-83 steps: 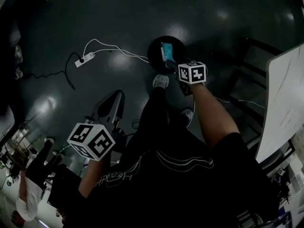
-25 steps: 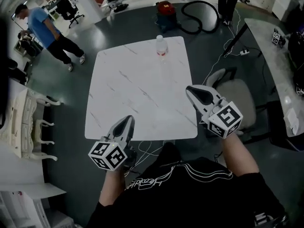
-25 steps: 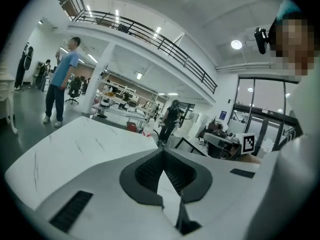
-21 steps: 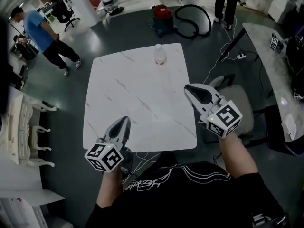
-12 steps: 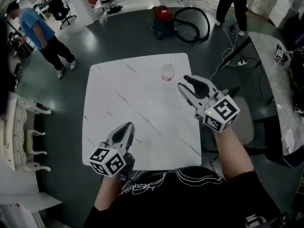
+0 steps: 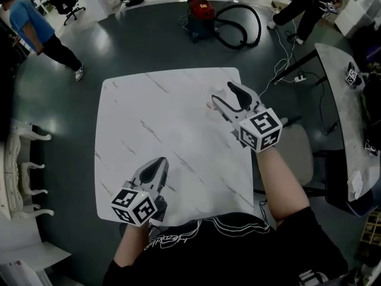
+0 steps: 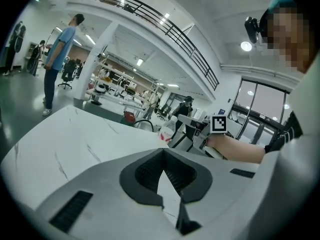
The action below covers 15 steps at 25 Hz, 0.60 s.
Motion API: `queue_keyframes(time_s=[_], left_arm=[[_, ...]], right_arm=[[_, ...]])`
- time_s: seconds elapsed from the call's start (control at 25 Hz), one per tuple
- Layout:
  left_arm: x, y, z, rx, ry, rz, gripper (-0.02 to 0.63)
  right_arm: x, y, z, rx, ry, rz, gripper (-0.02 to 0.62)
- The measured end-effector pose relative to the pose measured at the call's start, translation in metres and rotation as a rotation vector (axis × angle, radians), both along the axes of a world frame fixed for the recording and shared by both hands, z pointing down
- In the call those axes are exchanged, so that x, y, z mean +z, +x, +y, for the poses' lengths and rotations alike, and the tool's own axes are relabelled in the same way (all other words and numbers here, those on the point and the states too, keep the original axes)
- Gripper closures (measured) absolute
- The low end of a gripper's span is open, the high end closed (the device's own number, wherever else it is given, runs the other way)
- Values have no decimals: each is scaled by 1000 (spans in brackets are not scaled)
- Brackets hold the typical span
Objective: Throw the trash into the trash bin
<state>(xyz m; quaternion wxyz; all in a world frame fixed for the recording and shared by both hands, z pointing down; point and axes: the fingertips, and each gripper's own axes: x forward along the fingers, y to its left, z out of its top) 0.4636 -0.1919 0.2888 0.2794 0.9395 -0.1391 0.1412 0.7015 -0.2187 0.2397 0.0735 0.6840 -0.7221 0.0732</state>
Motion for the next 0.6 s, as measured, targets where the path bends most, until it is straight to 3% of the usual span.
queue_keyframes(time_s=[0.2, 0.32, 0.4, 0.6], left_arm=[[17, 0, -7, 5, -33, -12, 601], [18, -1, -14, 3, -38, -2, 601], [17, 0, -19, 2, -35, 4, 601], [15, -8, -27, -18, -27, 5, 601]], right_arm=[[19, 14, -14, 46, -20, -48, 336], [26, 14, -21, 49, -42, -20, 357], [28, 16, -24, 58, -48, 0, 420], [29, 12, -25, 54, -48, 22, 425]])
